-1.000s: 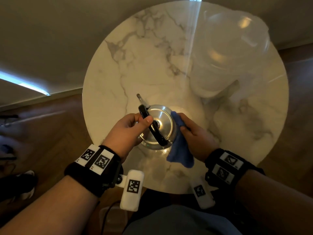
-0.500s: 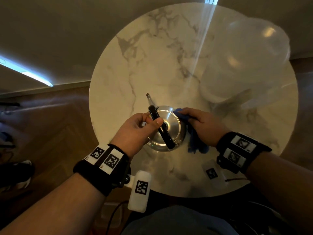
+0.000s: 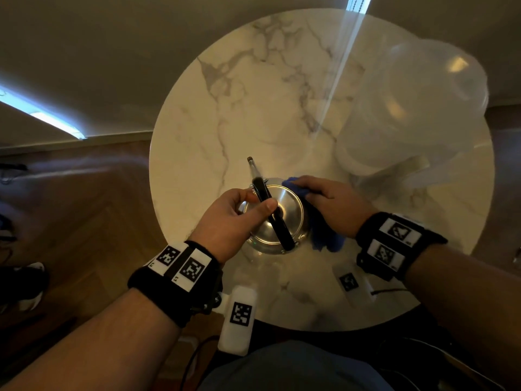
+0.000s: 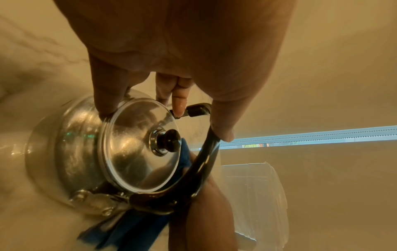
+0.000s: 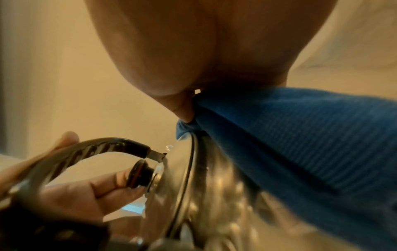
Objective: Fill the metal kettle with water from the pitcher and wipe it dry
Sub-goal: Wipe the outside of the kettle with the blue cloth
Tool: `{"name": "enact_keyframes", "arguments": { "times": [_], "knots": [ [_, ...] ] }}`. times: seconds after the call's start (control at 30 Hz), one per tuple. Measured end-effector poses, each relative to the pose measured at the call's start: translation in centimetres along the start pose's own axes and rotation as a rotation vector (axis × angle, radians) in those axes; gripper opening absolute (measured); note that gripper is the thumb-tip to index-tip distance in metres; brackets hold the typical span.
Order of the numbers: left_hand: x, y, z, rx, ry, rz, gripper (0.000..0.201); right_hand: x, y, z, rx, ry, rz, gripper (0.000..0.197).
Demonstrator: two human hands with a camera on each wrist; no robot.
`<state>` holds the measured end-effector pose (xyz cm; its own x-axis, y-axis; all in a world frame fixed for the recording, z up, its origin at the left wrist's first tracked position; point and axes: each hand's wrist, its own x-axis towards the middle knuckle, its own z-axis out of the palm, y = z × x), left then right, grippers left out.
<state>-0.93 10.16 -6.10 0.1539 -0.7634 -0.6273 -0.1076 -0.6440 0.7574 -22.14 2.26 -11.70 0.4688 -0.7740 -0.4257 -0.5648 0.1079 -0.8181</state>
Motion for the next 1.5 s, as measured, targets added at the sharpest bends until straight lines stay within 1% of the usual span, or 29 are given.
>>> {"name": "enact_keyframes", "arguments": {
  "times": [0.03,0.1,0.13,0.2,0.27,0.33,0.37,0.43,0.47,0.57,0.67,0.77,0.83,0.9,0.97,1.0,1.1,1.17,1.23,1.3,1.37,1.43,1.5],
  "knots": [
    [0.0,0.0,0.0,0.001,0.002,0.001,0.065,0.8,-0.2,0.2,0.041,-0.001,0.018,0.039],
    [-0.1,0.0,0.1,0.003,0.008,0.002,0.064,2.9,-1.2,0.8,0.15,-0.055,0.075,0.035],
    [-0.1,0.0,0.1,0.001,0.009,0.002,0.064,3.9,-1.6,1.1,0.202,-0.091,0.09,0.035],
    [-0.1,0.1,0.1,-0.004,0.014,0.002,0.066,5.4,-2.2,1.0,0.271,-0.115,0.133,0.038],
    [0.0,0.1,0.1,-0.015,0.02,-0.003,0.067,5.2,-1.7,0.7,0.291,-0.113,0.15,0.036],
    [0.0,-0.1,0.1,-0.018,0.017,-0.001,0.067,3.6,-0.2,0.4,0.27,-0.053,0.157,0.032],
    [0.0,-0.2,0.0,-0.016,0.015,0.0,0.065,2.6,0.4,0.4,0.225,-0.007,0.147,0.033],
    [0.1,-0.2,-0.1,-0.011,0.01,0.004,0.062,1.4,0.8,0.4,0.222,0.035,0.115,0.036],
    [0.1,-0.3,-0.1,-0.011,0.008,0.007,0.06,1.5,0.3,0.5,0.245,0.023,0.099,0.037],
    [0.1,-0.1,-0.1,0.001,-0.002,0.014,0.05,3.6,-1.8,1.1,0.256,-0.078,0.086,0.035],
    [0.0,0.0,0.0,-0.022,0.001,0.024,0.05,4.7,-2.4,1.5,0.337,-0.074,0.133,0.036],
    [0.1,0.0,0.0,-0.042,-0.012,0.028,0.048,1.9,-0.4,1.7,0.415,0.029,0.136,0.037],
    [0.3,-0.2,0.0,-0.049,-0.016,0.035,0.042,-1.4,0.7,2.3,0.406,0.13,0.129,0.046],
    [0.4,-0.4,0.1,-0.061,-0.022,0.038,0.036,-4.9,1.9,4.1,0.383,0.208,0.131,0.058],
    [0.5,-0.7,0.0,-0.069,-0.026,0.044,0.036,-6.7,2.1,5.8,0.418,0.268,0.14,0.057],
    [0.5,-0.7,0.0,-0.068,-0.032,0.051,0.037,-6.7,2.1,6.1,0.437,0.28,0.132,0.055],
    [0.5,-0.7,-0.1,-0.061,-0.042,0.041,0.041,-3.7,0.9,4.5,0.474,0.252,0.131,0.048],
    [0.5,-0.7,-0.1,-0.061,-0.04,0.035,0.043,-1.7,0.1,3.0,0.546,0.216,0.165,0.042],
    [0.5,-0.7,-0.1,-0.063,-0.037,0.031,0.044,-1.4,0.1,3.0,0.468,0.204,0.16,0.041],
    [0.5,-0.8,0.0,-0.065,-0.029,0.028,0.043,-2.9,1.6,3.7,0.37,0.237,0.152,0.045],
    [0.6,-1.0,0.0,-0.067,-0.019,0.028,0.038,-5.7,2.7,4.9,0.361,0.242,0.208,0.049],
    [0.7,-1.1,0.0,-0.059,-0.019,0.027,0.034,-8.2,3.6,6.4,0.356,0.24,0.215,0.051],
    [0.8,-1.3,0.0,-0.049,-0.01,0.017,0.039,-9.4,3.9,7.4,0.383,0.215,0.198,0.05]
  ]
}}
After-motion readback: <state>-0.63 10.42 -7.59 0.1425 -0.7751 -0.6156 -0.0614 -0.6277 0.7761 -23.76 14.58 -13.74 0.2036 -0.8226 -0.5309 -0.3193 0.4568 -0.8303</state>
